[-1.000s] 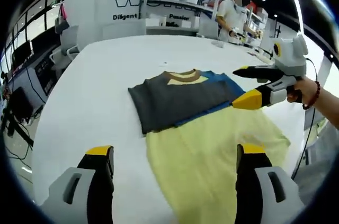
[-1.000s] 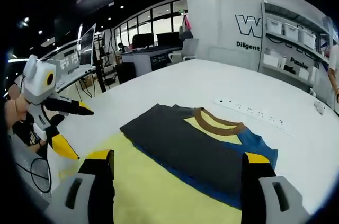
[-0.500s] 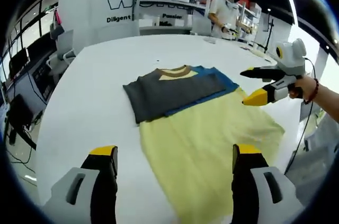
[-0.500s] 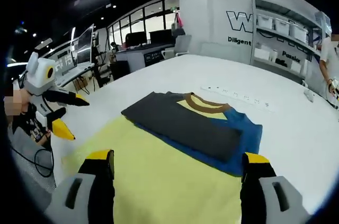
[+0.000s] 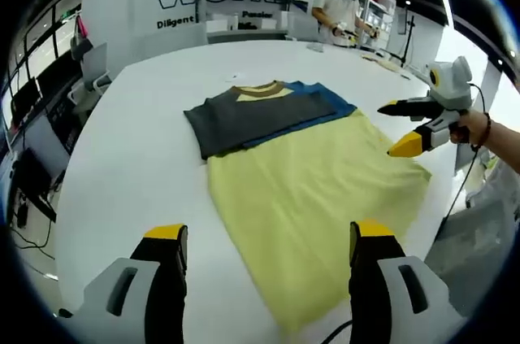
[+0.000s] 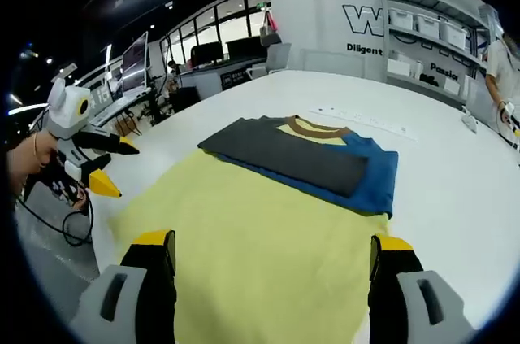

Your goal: Fold the garment on the visible template until the final outline fits inside the template.

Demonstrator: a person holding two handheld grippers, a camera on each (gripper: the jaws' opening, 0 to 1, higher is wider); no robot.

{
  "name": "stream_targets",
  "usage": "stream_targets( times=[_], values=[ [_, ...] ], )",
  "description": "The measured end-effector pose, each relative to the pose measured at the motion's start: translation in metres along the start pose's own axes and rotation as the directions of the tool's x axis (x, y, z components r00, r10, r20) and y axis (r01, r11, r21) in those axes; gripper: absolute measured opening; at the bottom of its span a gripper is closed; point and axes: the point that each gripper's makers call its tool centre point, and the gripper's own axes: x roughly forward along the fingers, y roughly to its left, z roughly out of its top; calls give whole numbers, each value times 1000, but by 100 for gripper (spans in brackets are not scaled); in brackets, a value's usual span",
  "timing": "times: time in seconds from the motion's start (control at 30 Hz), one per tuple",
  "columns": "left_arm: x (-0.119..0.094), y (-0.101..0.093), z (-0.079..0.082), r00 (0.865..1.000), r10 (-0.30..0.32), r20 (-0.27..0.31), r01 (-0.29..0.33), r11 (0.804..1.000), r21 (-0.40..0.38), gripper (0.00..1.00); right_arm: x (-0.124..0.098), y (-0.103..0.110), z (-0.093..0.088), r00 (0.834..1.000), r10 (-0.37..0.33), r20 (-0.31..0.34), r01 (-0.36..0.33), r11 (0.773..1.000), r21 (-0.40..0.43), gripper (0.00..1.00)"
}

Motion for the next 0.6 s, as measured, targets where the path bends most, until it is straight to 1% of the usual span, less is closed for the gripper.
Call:
stream_targets(
  times=[0.03,0.13,0.2,0.37,0.4,0.5,0.57,0.6],
  values=[
    [-2,0,-1,1000,2,8,-2,1000,-3,78,-3,0,-5,1000,-2,-5,2,1000,4,98],
    [-4,-2,-3,1000,-4,-1,4,1000,-2,76,-9,2,-13,1000,-1,-14,1,1000,13,98],
    [-5,-5,-5,1000,-10,-2,10,1000,16,77,-13,5,-20,1000,5,-21,-4,1000,12,99],
    [-8,-8,-9,1000,-19,-3,19,999,26,77,-26,11,-34,1000,6,-26,-5,999,32,99],
    [-8,-10,-11,1000,-27,-4,27,999,29,77,-29,11,-38,1000,3,-28,-2,999,34,99],
    [-10,-11,-18,1000,-27,-17,27,999,28,77,-39,10,-48,999,-15,-38,16,999,41,98],
    [-11,-12,-22,999,-29,-19,30,999,22,77,-42,11,-51,999,-22,-30,23,998,51,98],
    [-12,-14,-26,999,-39,-22,39,999,7,76,-44,11,-54,999,-26,-32,28,998,54,96]
  ],
)
